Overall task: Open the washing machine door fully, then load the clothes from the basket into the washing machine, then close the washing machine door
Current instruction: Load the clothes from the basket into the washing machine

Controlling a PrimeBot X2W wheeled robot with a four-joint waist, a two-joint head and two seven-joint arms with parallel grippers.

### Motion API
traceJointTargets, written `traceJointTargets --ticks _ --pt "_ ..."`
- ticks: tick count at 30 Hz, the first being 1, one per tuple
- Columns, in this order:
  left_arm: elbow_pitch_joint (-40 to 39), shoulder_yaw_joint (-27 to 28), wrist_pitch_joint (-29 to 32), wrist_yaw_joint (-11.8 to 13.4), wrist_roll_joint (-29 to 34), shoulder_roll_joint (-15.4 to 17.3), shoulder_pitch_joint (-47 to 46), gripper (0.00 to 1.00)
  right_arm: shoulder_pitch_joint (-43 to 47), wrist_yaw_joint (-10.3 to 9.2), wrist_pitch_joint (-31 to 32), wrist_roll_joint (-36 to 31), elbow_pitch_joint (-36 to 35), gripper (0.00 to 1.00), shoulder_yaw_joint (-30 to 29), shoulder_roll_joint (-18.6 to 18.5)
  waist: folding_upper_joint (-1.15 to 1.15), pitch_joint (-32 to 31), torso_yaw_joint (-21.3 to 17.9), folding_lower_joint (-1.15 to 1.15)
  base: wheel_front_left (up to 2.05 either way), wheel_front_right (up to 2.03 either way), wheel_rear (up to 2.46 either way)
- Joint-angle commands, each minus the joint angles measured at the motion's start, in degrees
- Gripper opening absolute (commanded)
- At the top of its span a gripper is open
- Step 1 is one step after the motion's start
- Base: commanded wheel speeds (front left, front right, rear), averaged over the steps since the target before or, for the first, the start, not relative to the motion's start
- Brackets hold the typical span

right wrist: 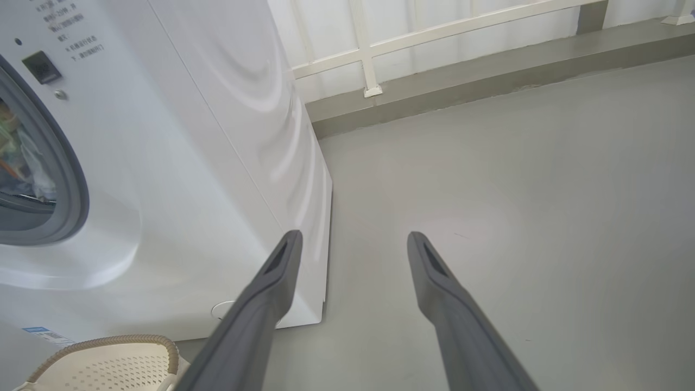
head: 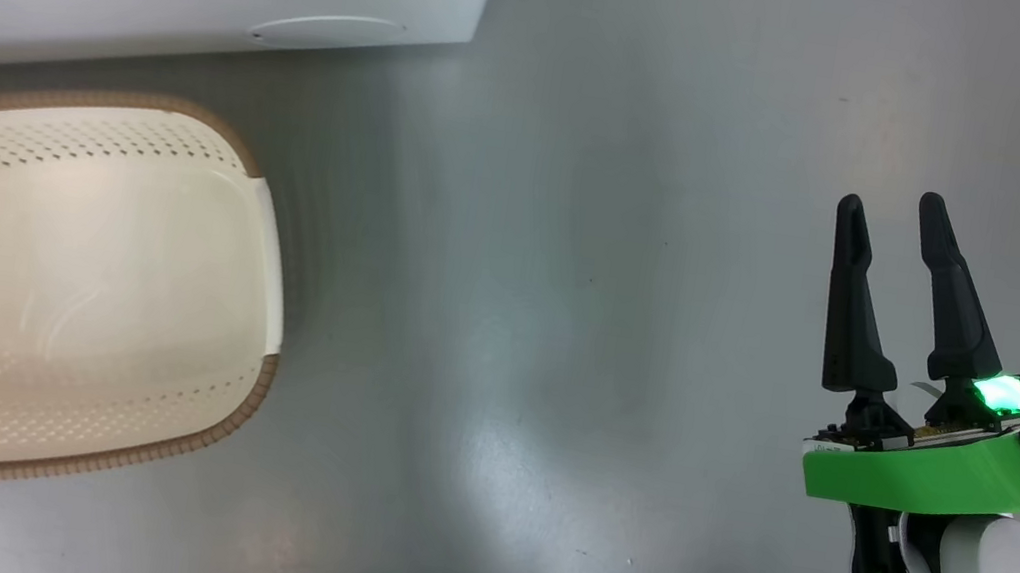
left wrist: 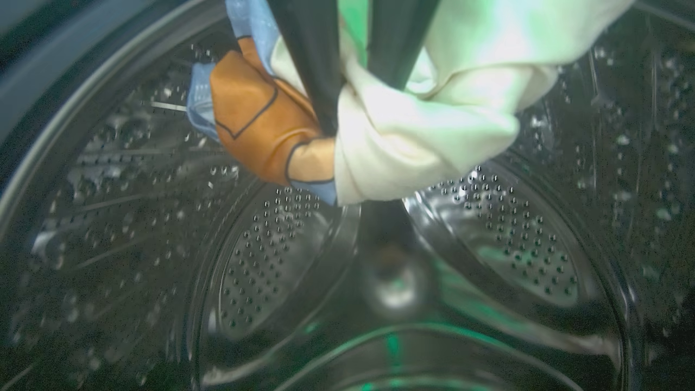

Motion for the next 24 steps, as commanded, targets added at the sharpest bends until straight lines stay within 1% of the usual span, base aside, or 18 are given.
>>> traceJointTargets --ticks 1,4,7,8,9,10,11,12,18,22,24 --pt "-4.0 2.7 -0.3 -0.1 2.3 3.9 -3.5 0.0 0.3 0.08 -0.3 0.6 -1.2 1.0 1.5 0.4 0.0 0.7 -0.9 0.0 0.0 0.0 0.0" --pt "-6.7 6.5 -0.3 -0.1 5.0 3.2 -3.8 0.0 0.2 0.08 -0.3 0.9 -1.2 1.0 1.5 0.4 0.0 1.1 -1.4 0.0 0.0 0.0 0.0" --pt "-3.8 5.7 -0.3 -0.1 6.3 2.3 -1.5 0.0 0.3 0.08 -0.3 1.1 -1.1 1.0 1.7 0.4 0.0 0.8 -1.8 0.0 0.0 0.0 0.0" --pt "-2.2 5.3 -0.3 -0.1 6.3 2.1 -0.8 0.01 0.4 0.08 -0.3 1.1 -1.0 1.0 1.8 0.4 0.0 0.7 -1.9 0.0 0.0 0.0 0.0" --pt "-0.1 5.0 -0.3 -0.1 5.7 1.8 -0.2 0.09 0.5 0.08 -0.3 1.2 -0.9 1.0 1.9 0.4 0.0 0.5 -2.0 0.0 0.0 0.0 0.0" --pt "2.1 4.2 -0.3 -0.1 5.3 1.7 0.2 0.36 0.6 0.08 -0.3 1.3 -0.8 1.0 1.9 0.4 0.0 0.4 -2.0 0.0 0.0 0.0 0.0" --pt "3.8 3.4 -0.3 -0.1 5.2 1.8 0.2 0.75 0.7 0.08 -0.3 1.3 -0.8 1.0 2.0 0.4 0.0 0.3 -2.0 0.0 0.0 0.0 0.0" --pt "5.3 3.0 -0.3 -0.1 4.9 1.9 0.1 1.0 0.7 0.08 -0.3 1.4 -0.8 1.0 2.1 0.4 0.0 0.2 -2.0 0.0 0.0 0.0 0.0" --pt "9.0 0.7 -0.3 -0.1 2.6 2.5 -1.7 1.0 0.7 0.08 -0.3 1.3 -0.9 1.0 1.8 0.4 0.0 0.0 -1.7 0.0 0.0 0.0 0.0" --pt "10.2 -1.5 -0.3 -0.1 2.4 2.7 -2.4 1.0 0.8 0.08 -0.3 1.3 -0.8 1.0 1.6 0.4 0.0 -0.4 -1.4 0.0 0.0 0.0 0.0" --pt "10.0 -2.2 -0.3 -0.1 0.9 2.7 -2.6 1.0 0.7 0.08 -0.3 1.4 -0.8 1.0 1.7 0.4 0.0 -0.7 -1.2 0.0 0.0 0.0 0.0"
